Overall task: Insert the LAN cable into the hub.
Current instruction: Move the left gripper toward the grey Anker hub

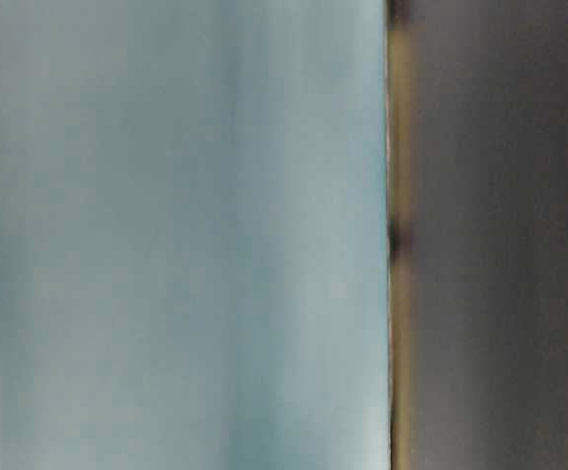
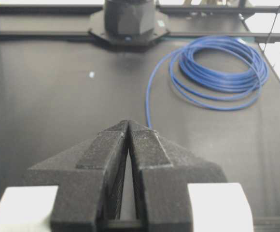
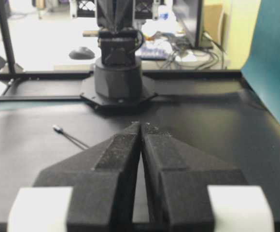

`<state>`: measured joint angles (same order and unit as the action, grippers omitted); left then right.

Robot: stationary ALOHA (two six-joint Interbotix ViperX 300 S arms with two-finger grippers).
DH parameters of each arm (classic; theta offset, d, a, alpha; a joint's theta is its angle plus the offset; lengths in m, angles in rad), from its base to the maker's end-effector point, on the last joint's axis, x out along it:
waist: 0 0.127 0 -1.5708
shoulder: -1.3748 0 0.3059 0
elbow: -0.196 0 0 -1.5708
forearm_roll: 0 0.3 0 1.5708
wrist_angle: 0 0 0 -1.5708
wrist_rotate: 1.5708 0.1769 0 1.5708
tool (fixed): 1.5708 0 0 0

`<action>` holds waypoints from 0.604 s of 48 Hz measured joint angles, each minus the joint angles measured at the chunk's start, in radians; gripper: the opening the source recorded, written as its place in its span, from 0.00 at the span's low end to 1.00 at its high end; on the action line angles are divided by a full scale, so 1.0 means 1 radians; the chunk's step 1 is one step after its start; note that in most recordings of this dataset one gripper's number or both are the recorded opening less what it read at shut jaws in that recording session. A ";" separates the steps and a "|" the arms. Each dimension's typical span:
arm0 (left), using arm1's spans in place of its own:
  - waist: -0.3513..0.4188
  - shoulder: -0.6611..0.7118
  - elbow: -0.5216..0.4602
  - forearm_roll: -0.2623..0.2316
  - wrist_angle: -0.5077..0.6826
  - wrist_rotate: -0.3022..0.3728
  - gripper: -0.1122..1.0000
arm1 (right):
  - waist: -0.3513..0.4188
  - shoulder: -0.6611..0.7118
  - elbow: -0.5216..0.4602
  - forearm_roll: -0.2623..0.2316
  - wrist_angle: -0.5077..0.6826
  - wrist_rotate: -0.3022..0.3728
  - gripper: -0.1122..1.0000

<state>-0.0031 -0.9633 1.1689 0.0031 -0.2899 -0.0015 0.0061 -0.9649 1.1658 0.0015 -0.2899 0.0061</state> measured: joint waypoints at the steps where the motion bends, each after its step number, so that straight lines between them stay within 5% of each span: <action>1: 0.003 0.003 -0.002 0.005 0.000 -0.002 0.15 | 0.002 0.000 0.000 0.000 0.000 0.000 0.13; 19: 0.002 0.163 -0.051 0.038 -0.072 -0.046 0.10 | 0.002 0.141 -0.094 0.026 0.307 0.020 0.10; 29: -0.032 0.253 -0.063 0.040 -0.103 -0.071 0.10 | 0.014 0.213 -0.133 0.035 0.380 0.061 0.10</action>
<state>-0.0353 -0.7102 1.1060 0.0430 -0.3927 -0.0721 0.0199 -0.7517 1.0324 0.0368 0.0905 0.0675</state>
